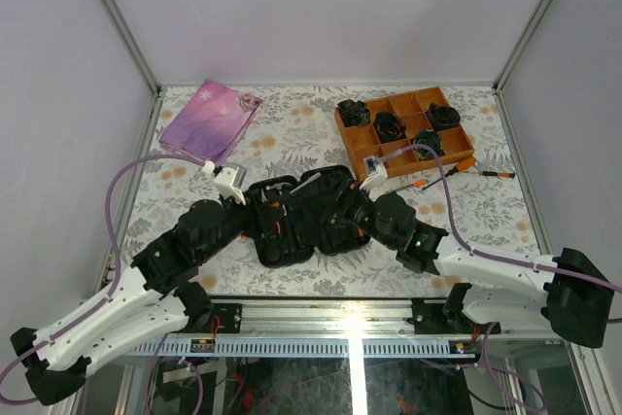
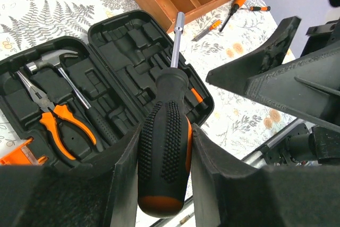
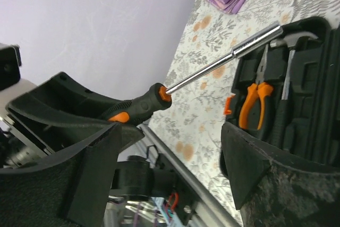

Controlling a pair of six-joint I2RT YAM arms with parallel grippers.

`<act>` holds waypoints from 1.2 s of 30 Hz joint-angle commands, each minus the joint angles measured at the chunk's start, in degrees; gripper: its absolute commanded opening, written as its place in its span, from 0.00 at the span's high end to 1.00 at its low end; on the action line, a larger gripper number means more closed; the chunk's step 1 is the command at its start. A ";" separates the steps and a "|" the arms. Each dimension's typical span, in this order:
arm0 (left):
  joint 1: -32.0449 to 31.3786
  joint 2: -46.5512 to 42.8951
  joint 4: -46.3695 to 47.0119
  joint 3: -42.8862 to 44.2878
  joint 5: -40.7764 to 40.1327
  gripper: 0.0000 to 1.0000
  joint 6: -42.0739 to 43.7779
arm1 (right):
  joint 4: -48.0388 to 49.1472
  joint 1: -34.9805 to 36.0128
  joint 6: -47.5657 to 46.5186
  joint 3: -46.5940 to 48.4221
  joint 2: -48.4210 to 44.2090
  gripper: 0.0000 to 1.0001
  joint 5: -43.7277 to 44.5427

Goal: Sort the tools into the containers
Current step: Pick up the screwdriver from the center of the board.

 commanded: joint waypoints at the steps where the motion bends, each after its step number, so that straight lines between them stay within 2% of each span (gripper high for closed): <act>1: -0.37 -0.89 9.63 -1.59 -2.59 1.00 1.35 | 10.85 0.30 14.09 1.07 2.32 0.16 3.40; 5: -0.32 -0.71 12.37 -3.08 -1.63 1.00 1.62 | 15.26 0.30 23.50 -1.74 3.57 0.16 7.41; 11: -0.32 -0.22 13.94 -3.80 0.14 1.00 1.88 | 9.49 0.31 31.73 -0.56 5.57 0.24 10.79; 15: -0.32 -0.06 14.83 -4.20 1.03 1.00 1.67 | 9.18 0.30 33.88 1.60 8.46 0.26 8.87; 26: -0.32 1.36 15.54 -4.68 2.47 1.00 1.53 | 17.72 0.31 36.51 5.37 16.89 0.33 0.94; 31: -0.34 1.87 15.78 -4.86 2.49 1.00 1.44 | 21.48 0.30 37.89 4.39 18.07 0.54 0.17; 34: -0.37 2.38 15.84 -4.84 2.56 1.00 1.27 | 22.27 0.31 36.94 4.36 18.21 0.73 0.07; 36: -0.33 2.74 15.56 -4.62 2.51 0.96 1.27 | 23.24 0.37 36.39 3.99 18.54 0.86 0.45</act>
